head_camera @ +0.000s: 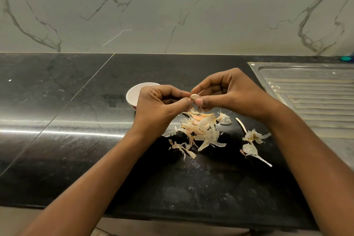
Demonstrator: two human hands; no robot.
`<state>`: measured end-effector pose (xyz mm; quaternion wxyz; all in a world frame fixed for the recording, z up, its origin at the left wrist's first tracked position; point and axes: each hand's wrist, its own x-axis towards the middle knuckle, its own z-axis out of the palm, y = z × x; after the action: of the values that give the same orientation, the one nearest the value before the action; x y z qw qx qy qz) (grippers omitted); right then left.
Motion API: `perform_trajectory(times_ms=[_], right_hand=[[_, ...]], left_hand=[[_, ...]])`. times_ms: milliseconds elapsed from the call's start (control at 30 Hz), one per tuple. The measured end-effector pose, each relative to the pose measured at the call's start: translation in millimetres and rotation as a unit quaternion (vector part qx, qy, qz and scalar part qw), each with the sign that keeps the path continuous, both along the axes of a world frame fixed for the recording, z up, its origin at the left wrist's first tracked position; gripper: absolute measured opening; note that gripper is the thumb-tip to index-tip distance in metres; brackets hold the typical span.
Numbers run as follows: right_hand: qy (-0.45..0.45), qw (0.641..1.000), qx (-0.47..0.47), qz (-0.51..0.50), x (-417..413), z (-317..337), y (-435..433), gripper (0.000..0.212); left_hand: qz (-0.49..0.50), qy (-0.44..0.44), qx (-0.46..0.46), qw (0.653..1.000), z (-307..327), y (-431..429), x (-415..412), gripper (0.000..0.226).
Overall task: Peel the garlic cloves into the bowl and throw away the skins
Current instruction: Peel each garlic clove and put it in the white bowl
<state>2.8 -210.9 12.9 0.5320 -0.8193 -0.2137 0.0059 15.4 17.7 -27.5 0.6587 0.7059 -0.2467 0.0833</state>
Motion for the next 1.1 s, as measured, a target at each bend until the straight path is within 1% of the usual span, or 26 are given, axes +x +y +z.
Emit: perform_trajectory(times_ms=[133,300,400,500,633,767,1000,1100], right_hand=[[-0.012,1.0,-0.016,-0.013,1,-1,-1,0.024],[-0.04,0.998,-0.037,-0.016,3,-4,0,0.024],[-0.059,0.997,-0.045,-0.015,4,-6,2,0.023],[-0.07,0.997,-0.029,-0.006,4,-6,3,0.024],[-0.076,0.997,-0.007,0.007,3,-6,6,0.025],[-0.096,0.995,0.008,0.034,0,-8,11,0.026],[-0.066,0.997,0.04,0.01,2,-5,-2,0.027],[-0.052,0.998,0.042,0.006,2,-5,-3,0.027]], left_hand=[[0.006,0.011,0.014,1.0,-2,1,2,0.011],[0.025,-0.047,0.114,0.992,-7,-1,4,0.014],[0.033,-0.073,0.13,0.988,-7,-1,3,0.018],[0.043,-0.102,0.116,0.987,-5,0,1,0.016],[0.037,-0.089,0.068,0.993,-3,1,0,0.016],[0.03,-0.04,-0.001,0.999,-2,1,1,0.021],[-0.049,0.024,-0.045,0.998,5,1,-1,0.011],[-0.066,0.062,-0.06,0.994,6,1,-1,0.011]])
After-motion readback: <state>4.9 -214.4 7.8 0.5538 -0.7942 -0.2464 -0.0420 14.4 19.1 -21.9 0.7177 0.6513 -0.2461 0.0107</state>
